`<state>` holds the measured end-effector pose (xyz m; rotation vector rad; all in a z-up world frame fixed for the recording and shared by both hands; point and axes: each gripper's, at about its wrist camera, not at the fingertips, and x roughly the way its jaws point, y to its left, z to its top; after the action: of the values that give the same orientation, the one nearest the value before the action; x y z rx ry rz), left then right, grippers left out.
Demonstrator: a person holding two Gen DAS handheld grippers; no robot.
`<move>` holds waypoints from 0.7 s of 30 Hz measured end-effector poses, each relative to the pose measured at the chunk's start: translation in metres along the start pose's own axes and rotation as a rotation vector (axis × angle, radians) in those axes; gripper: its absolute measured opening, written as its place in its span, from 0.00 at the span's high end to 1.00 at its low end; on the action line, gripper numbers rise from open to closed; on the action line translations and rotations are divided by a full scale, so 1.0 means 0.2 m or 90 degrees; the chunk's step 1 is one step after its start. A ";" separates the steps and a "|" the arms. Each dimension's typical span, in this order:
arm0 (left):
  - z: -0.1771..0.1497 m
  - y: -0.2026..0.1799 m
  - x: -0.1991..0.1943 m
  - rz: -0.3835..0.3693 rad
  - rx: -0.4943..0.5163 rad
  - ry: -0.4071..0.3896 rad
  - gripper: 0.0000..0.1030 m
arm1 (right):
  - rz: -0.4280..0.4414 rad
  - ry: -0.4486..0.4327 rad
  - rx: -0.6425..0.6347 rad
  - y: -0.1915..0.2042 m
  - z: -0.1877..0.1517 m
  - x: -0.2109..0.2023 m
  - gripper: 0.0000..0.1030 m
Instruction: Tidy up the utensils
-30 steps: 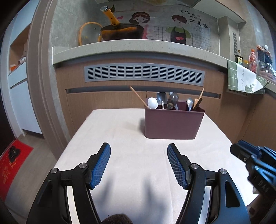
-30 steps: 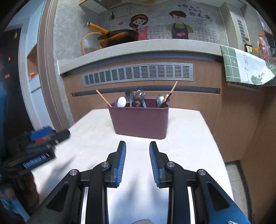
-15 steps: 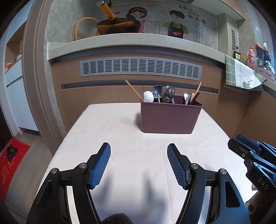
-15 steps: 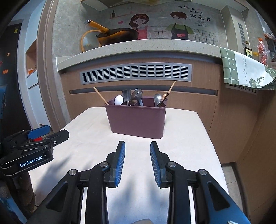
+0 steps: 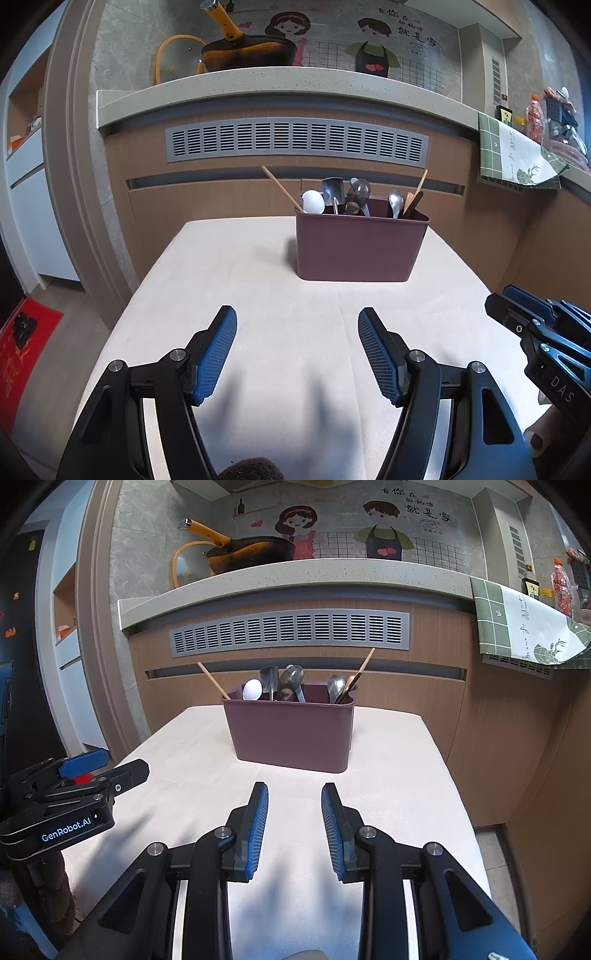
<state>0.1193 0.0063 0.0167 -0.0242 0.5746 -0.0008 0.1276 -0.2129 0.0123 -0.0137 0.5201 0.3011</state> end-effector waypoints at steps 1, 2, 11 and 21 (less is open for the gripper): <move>0.00 0.00 0.00 0.000 0.000 0.001 0.33 | 0.001 0.000 0.000 0.00 0.00 0.00 0.73; 0.00 0.00 0.00 -0.001 0.000 0.002 0.33 | 0.001 -0.001 0.000 0.00 0.00 0.00 0.73; -0.01 0.00 0.01 -0.002 0.000 0.004 0.33 | -0.002 0.002 0.001 -0.01 0.00 0.01 0.73; -0.02 -0.01 0.03 0.004 0.008 0.009 0.33 | -0.008 0.011 0.007 -0.02 0.00 0.03 0.71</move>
<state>0.1210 0.0042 0.0100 -0.0102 0.5881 0.0013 0.1331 -0.2155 0.0091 -0.0086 0.5380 0.2866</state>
